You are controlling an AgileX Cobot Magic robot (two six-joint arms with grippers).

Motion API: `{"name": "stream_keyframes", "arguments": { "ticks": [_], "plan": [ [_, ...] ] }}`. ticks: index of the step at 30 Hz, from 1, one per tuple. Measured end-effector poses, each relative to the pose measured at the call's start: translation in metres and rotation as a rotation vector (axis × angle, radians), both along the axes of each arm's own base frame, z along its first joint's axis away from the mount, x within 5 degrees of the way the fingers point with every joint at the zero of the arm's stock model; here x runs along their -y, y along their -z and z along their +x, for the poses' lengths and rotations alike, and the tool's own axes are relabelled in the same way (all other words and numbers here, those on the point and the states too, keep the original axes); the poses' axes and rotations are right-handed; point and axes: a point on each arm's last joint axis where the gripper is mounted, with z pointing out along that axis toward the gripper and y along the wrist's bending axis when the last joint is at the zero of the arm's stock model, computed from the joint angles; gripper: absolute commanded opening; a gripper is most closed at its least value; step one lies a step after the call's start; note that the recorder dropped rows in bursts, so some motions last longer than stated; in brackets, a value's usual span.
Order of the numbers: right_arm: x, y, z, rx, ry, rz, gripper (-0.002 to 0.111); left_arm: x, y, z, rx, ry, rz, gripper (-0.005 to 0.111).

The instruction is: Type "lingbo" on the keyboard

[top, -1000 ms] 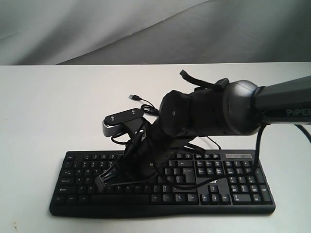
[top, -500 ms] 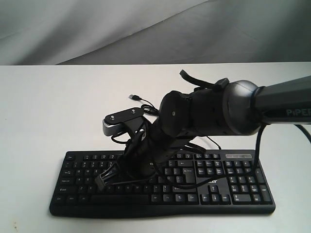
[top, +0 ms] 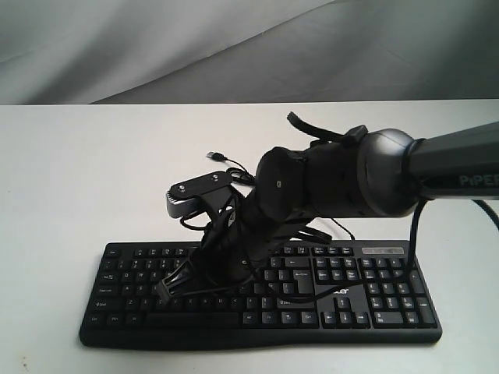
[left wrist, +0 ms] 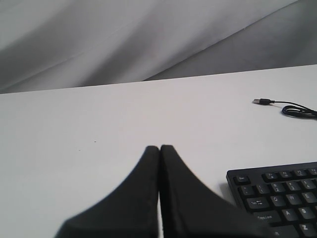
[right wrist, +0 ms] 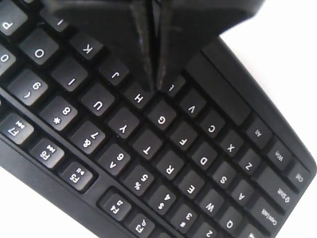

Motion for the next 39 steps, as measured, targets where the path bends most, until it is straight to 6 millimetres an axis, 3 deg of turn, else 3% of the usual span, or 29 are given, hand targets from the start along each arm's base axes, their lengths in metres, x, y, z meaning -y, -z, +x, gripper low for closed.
{"name": "stream_keyframes", "arguments": {
  "ticks": [29, 39],
  "plan": [
    [-0.001, 0.0, -0.001, 0.002, -0.006, -0.002, 0.0, 0.0, 0.0, 0.0, 0.0, 0.0, 0.0, 0.001],
    [-0.002, 0.014, -0.003, -0.031, -0.012, -0.031, 0.0, 0.0, 0.0, 0.0, 0.0, 0.0, 0.0, 0.001]
  ]
}}
